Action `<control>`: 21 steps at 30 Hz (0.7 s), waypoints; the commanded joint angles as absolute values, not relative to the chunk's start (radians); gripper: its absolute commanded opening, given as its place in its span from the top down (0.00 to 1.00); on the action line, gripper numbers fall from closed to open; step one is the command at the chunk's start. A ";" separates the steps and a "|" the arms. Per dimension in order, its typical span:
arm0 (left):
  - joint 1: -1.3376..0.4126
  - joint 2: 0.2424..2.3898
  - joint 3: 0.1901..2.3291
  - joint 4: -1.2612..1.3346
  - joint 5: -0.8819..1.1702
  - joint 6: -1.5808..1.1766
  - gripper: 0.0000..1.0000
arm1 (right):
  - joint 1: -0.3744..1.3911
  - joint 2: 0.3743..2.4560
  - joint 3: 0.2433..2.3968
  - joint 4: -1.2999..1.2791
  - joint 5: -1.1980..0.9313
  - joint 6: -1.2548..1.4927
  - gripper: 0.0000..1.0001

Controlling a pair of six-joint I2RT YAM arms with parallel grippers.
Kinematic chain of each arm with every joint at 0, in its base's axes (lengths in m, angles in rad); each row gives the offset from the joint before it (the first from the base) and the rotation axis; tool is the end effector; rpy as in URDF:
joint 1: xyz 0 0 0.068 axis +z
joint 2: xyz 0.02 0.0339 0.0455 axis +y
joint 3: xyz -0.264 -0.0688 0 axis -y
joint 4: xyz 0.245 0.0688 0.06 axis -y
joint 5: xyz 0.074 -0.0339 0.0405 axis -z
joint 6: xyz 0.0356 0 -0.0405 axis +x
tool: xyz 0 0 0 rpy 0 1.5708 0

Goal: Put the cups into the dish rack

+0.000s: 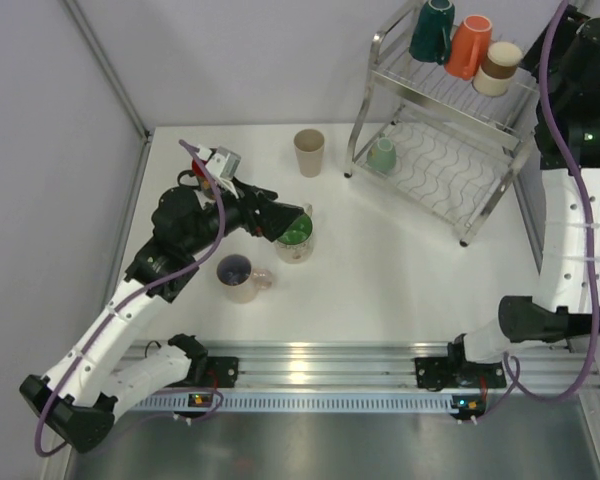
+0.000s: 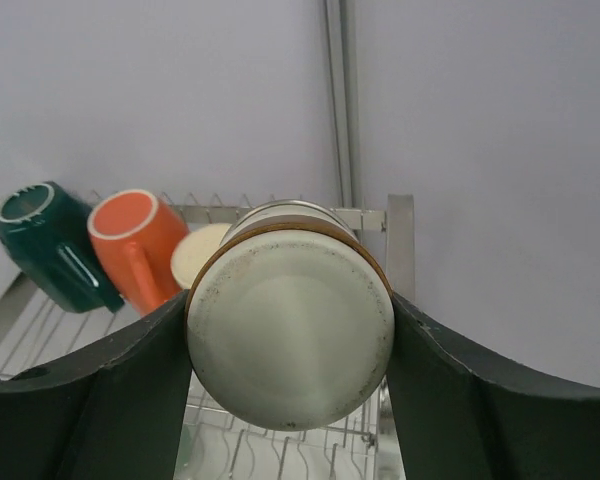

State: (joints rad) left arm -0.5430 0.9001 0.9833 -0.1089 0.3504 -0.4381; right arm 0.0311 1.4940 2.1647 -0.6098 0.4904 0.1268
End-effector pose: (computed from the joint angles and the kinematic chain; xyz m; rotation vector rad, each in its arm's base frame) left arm 0.1670 -0.1151 0.3977 0.3755 1.6536 -1.0282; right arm 0.2600 -0.0087 0.5824 0.4611 1.4505 -0.2436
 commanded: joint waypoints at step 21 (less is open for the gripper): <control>-0.543 0.902 0.983 -0.129 0.354 -0.419 0.03 | -0.143 1.640 2.210 -0.742 0.252 0.232 1.00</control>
